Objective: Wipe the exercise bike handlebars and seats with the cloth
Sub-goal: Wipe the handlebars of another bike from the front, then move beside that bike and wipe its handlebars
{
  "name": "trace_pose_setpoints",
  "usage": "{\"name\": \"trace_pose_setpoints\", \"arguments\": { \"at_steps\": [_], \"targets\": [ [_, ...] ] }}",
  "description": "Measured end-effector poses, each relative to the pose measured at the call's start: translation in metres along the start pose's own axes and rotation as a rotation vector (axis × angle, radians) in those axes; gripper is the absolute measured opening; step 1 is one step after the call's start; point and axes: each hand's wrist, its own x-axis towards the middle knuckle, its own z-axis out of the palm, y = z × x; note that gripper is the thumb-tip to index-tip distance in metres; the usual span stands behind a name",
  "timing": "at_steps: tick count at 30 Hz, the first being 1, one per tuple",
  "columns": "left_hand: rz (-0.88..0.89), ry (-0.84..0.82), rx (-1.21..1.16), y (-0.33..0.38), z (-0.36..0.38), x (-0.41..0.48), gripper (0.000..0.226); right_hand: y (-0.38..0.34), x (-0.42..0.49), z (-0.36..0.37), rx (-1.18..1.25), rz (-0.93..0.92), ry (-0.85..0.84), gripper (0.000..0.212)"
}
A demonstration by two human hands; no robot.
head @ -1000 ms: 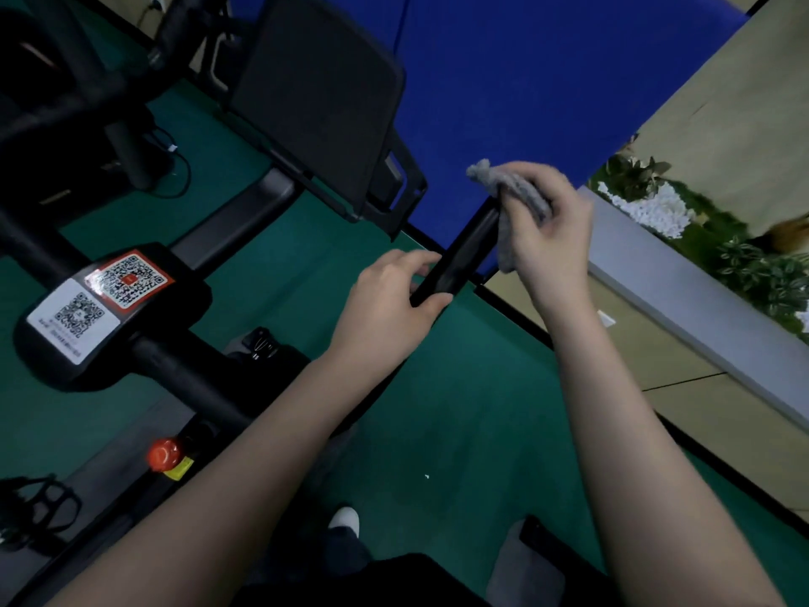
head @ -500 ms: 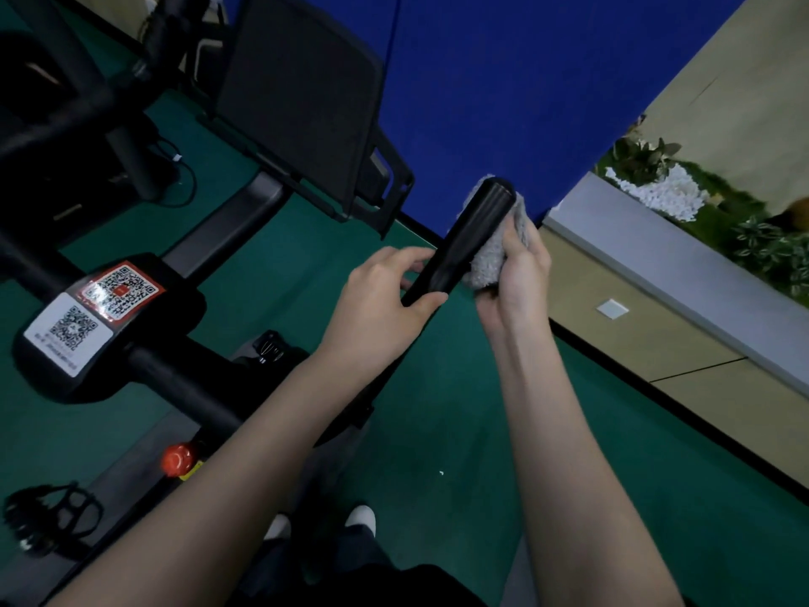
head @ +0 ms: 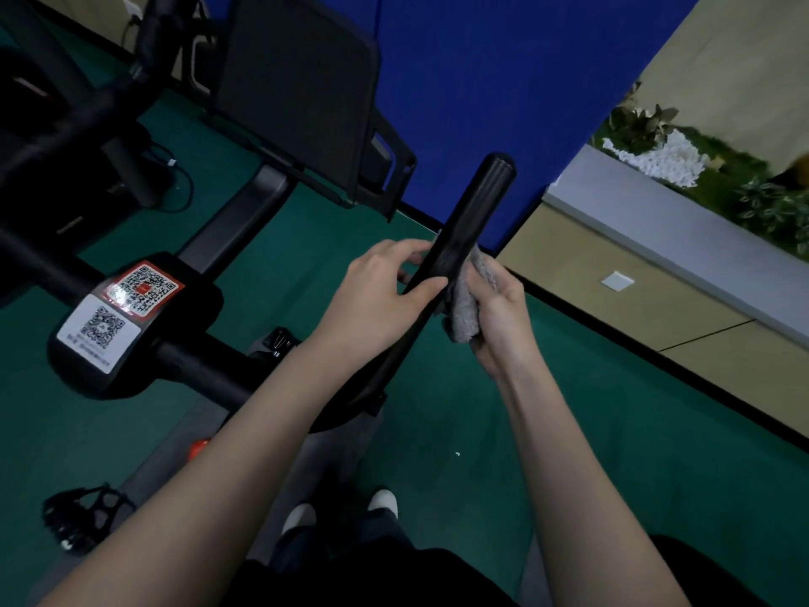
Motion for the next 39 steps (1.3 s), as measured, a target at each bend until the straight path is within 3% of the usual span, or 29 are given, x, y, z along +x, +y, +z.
{"name": "trace_pose_setpoints", "arguments": {
  "at_steps": [6, 14, 27, 34, 39],
  "targets": [
    [0.011, -0.013, 0.078, -0.007, -0.011, -0.006, 0.044, 0.006, -0.028, 0.0, -0.327, -0.092, 0.114, 0.02],
    [0.172, -0.048, 0.157, -0.008, -0.019, -0.022, 0.044, 0.005, -0.073, -0.011, -0.599, -0.153, 0.343, 0.017],
    [0.372, -0.044, 0.349, 0.016, -0.005, -0.051, 0.042, 0.016, -0.124, -0.038, -0.652, -0.104, 0.5, 0.016],
    [0.408, -0.185, 0.484, 0.038, 0.065, -0.062, 0.044, 0.014, -0.152, -0.107, -0.667, -0.136, 0.543, 0.002],
    [0.372, -0.33, 0.576, 0.047, 0.14, -0.071, 0.049, 0.009, -0.19, -0.184, -0.649, -0.151, 0.575, 0.011]
  ]
}}
